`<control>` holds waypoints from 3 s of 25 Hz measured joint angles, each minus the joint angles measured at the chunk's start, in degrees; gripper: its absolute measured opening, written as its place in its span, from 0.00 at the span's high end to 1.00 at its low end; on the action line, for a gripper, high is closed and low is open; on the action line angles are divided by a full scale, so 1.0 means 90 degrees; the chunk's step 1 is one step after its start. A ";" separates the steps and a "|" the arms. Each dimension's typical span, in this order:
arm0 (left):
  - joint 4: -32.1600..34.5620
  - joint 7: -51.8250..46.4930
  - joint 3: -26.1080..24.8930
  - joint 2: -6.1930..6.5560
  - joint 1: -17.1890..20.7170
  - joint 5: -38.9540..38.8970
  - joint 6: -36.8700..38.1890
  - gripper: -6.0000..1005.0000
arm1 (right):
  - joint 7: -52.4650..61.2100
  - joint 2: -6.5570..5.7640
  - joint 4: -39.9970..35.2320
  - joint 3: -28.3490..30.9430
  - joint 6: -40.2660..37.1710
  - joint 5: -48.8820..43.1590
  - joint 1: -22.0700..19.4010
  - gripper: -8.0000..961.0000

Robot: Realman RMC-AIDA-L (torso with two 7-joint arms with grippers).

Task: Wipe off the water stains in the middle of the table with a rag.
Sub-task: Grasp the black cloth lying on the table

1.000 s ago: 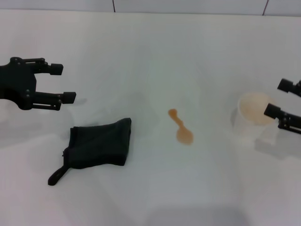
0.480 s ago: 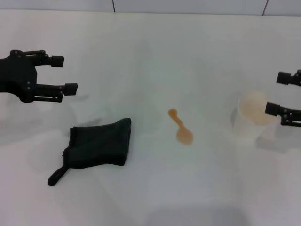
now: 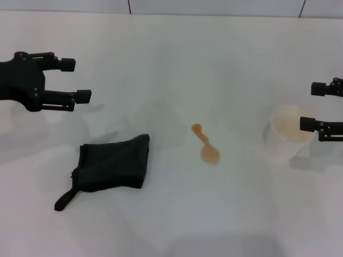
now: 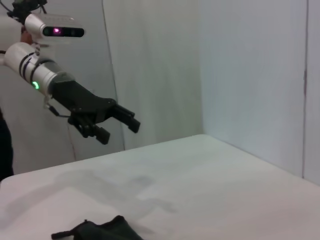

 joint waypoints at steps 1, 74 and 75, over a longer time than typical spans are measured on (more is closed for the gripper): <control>0.0002 -0.0011 0.0000 0.0000 -0.0014 0.0000 0.0000 0.14 | 0.0100 -0.0001 -0.0069 -0.0052 -0.0006 -0.0015 0.0025 0.11; -0.0916 -0.1923 0.1217 -0.0083 -0.2117 0.3778 0.0665 0.14 | 0.0855 0.0028 -0.0255 -0.1356 0.0500 0.0048 0.0638 0.11; -0.0926 -0.1919 0.1315 -0.0124 -0.2109 0.3787 0.0607 0.14 | 0.0855 0.0028 -0.0253 -0.1356 0.0494 0.0049 0.0633 0.11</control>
